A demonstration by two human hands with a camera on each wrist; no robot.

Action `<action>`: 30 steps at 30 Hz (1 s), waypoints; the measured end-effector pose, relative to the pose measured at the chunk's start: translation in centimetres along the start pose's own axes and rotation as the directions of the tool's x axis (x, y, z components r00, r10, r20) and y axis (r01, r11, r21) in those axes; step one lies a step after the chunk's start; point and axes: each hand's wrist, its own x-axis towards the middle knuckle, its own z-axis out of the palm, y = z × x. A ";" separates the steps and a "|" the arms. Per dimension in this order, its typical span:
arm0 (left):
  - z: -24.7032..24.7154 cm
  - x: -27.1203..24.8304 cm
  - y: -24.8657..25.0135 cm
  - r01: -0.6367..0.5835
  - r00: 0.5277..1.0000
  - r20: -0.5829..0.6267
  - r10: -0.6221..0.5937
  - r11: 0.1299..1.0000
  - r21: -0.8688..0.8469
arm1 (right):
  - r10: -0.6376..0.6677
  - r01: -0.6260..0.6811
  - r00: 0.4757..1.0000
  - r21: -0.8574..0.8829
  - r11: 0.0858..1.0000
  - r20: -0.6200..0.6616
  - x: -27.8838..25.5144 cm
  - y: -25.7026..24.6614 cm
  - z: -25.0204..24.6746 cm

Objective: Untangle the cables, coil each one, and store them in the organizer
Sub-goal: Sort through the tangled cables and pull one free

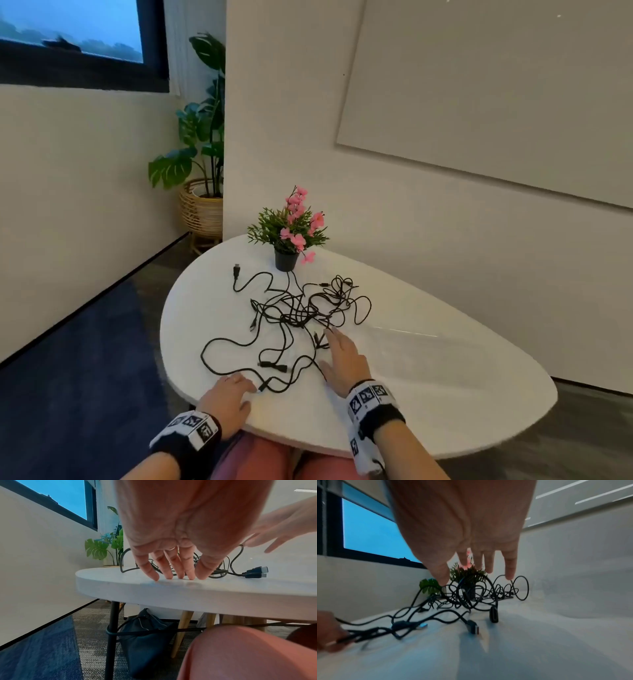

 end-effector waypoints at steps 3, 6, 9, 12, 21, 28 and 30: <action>-0.3 0.0 0.0 -0.011 1.000 0.008 0.011 1.000 0.007 | 0.053 -0.050 0.998 -0.058 0.997 0.047 0.9 -0.8 -0.9; -0.7 0.0 0.2 0.000 1.000 0.020 0.000 1.000 -0.005 | 0.020 -0.002 0.996 0.204 0.979 -0.088 1.5 -0.9 -3.1; -2.0 0.2 2.6 0.047 0.999 0.001 -0.047 0.999 0.011 | -0.018 0.147 0.946 0.383 0.912 -0.322 1.0 -1.5 -6.7; -4.2 0.8 7.1 -0.053 0.983 -0.177 0.038 0.995 -0.081 | -0.093 0.295 0.884 0.393 0.871 -0.458 -0.5 -2.4 -9.9; -5.1 2.6 15.7 -0.494 0.794 -0.545 0.267 0.807 -0.324 | -0.309 0.493 0.753 0.188 0.849 -0.580 -4.3 -1.5 -13.0; -4.4 4.5 15.0 -0.467 0.828 -0.454 0.329 0.853 -0.232 | -0.307 0.481 0.719 0.129 0.867 -0.624 -5.4 1.2 -14.2; -3.8 5.0 14.3 -0.433 0.865 -0.377 0.331 0.872 -0.228 | -0.326 0.497 0.684 0.089 0.863 -0.652 -5.6 1.6 -14.6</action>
